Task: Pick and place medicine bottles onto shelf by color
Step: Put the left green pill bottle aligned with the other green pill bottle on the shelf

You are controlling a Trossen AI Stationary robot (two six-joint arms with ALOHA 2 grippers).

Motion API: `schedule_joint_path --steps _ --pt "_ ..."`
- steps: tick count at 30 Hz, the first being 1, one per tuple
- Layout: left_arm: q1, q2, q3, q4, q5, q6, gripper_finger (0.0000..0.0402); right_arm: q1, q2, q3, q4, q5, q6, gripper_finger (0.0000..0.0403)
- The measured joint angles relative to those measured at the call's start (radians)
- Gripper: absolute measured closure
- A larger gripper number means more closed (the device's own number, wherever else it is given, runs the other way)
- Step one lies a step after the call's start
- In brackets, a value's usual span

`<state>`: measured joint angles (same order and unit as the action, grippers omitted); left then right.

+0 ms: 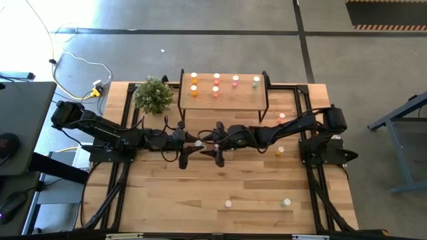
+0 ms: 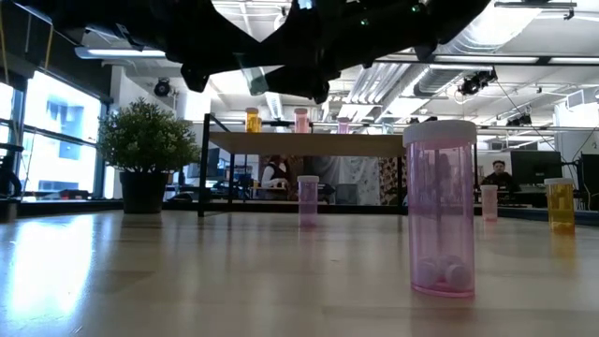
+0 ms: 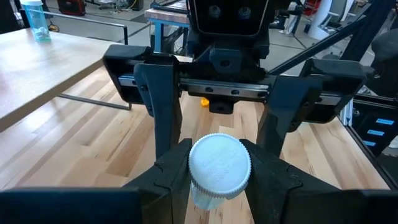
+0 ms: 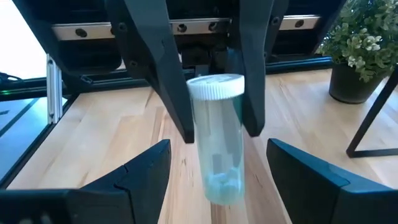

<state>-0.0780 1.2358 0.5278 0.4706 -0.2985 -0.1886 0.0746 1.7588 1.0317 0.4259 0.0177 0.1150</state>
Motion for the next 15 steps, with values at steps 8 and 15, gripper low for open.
schedule_joint_path --steps 8,15 --pt "0.0 0.0 0.0 0.0 0.0 0.0 0.0284 0.0 0.011 0.033 -0.046 0.0 0.016 0.0162" --pt "0.0 0.0 0.0 0.004 0.0 0.0 0.0284 -0.001 0.011 0.035 -0.049 -0.01 0.035 0.0215"
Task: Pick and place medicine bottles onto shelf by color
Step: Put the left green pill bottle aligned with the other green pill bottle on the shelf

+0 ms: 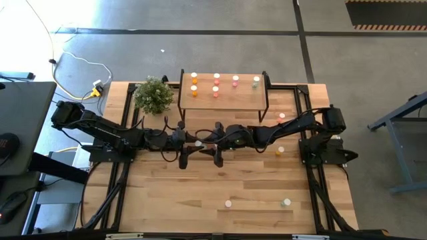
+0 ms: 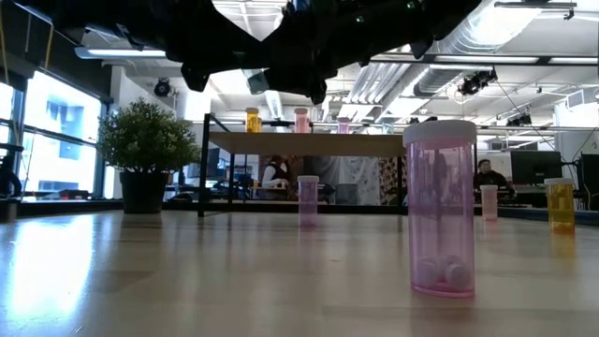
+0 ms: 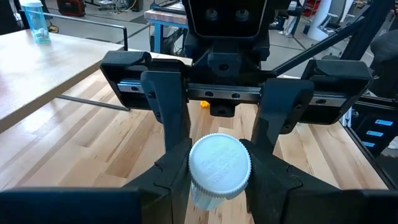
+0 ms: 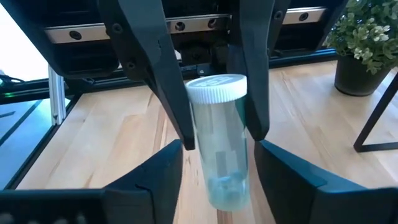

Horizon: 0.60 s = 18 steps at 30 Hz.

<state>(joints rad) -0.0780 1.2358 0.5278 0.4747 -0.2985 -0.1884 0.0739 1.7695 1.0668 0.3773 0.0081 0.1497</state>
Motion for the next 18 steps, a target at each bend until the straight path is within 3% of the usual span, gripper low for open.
schedule_joint_path --steps 9,18 --pt "0.0 0.0 0.0 0.0 0.0 -0.001 0.0284 -0.002 0.0 0.0 -0.002 -0.001 0.009 0.027" --pt "0.0 0.0 0.0 0.0 0.0 -0.002 0.0284 -0.002 0.0 0.0 -0.002 -0.001 0.009 0.029"
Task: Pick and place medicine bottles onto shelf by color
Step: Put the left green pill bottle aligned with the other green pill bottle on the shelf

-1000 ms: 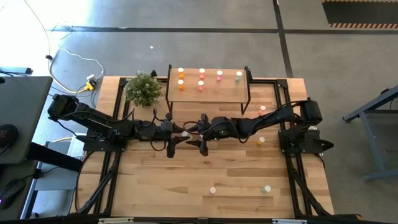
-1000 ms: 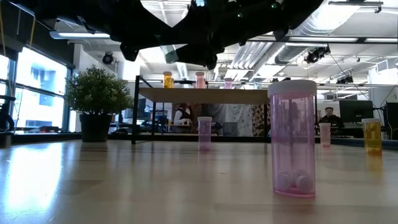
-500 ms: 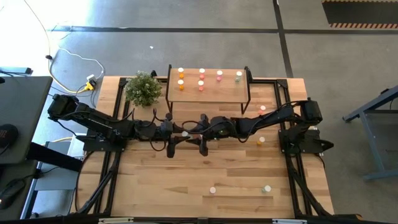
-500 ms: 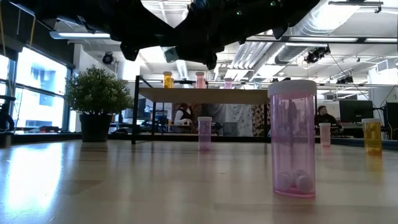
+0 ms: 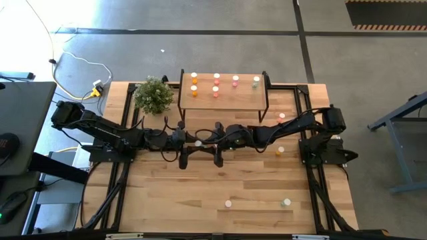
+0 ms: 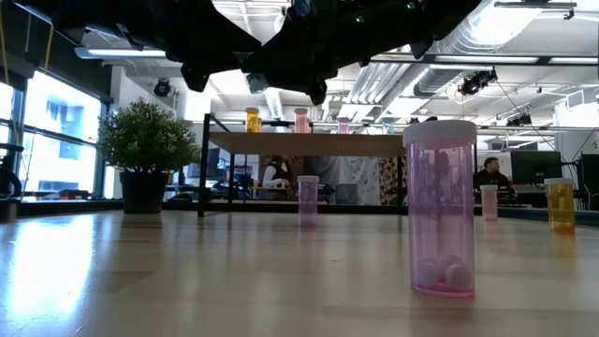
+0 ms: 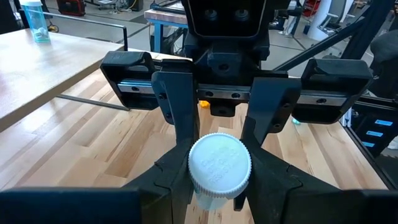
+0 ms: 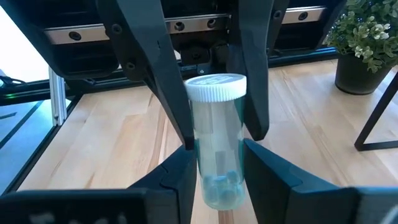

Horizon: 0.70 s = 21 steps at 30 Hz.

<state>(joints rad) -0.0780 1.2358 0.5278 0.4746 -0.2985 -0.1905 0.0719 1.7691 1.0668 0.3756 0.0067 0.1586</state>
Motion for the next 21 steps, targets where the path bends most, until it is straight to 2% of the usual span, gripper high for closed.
schedule_joint_path --steps 11,21 --pt "0.0 0.0 0.0 0.0 0.0 0.018 0.0281 0.0 -0.001 0.0 0.0 0.0 0.001 0.029" --pt "0.0 0.0 0.0 0.0 0.0 0.045 0.0233 0.0 -0.001 0.0 -0.001 0.0 0.002 0.029"
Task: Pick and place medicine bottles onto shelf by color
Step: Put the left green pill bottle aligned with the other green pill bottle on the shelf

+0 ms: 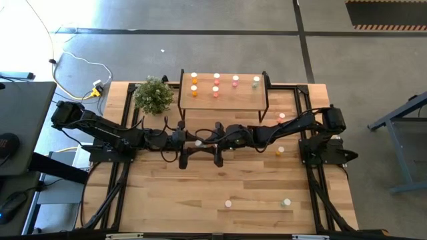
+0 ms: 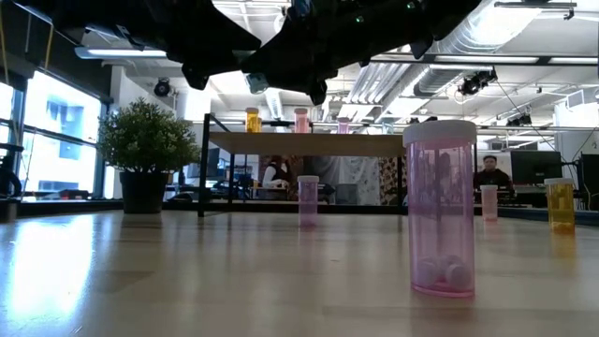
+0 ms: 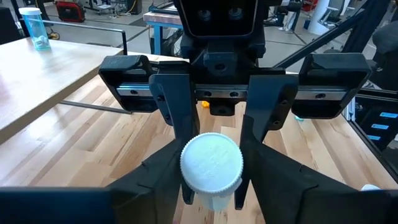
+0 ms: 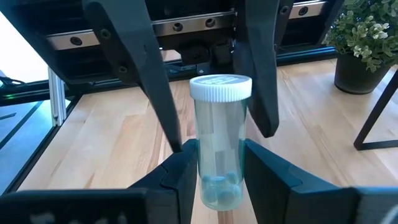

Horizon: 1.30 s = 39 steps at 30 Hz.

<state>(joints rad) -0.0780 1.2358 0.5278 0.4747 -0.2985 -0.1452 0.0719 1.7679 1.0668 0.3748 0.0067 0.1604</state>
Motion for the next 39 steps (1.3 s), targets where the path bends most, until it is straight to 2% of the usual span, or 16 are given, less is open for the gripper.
schedule_joint_path --steps 14,24,35,39 --pt "0.0 0.0 0.0 0.0 -0.027 0.0 0.0171 0.0 0.0 0.0 -0.019 0.0 0.023 0.029" --pt "0.0 -0.018 0.0 0.003 -0.057 0.038 0.0167 0.001 -0.01 0.0 -0.047 0.002 0.023 0.029" --pt "0.0 -0.115 0.0 -0.058 -0.057 0.052 0.0167 0.001 -0.047 0.002 -0.122 0.072 0.041 0.0294" --pt "0.0 -0.145 0.0 -0.103 -0.057 0.052 0.0167 0.001 -0.078 0.002 -0.161 0.135 0.015 0.0305"
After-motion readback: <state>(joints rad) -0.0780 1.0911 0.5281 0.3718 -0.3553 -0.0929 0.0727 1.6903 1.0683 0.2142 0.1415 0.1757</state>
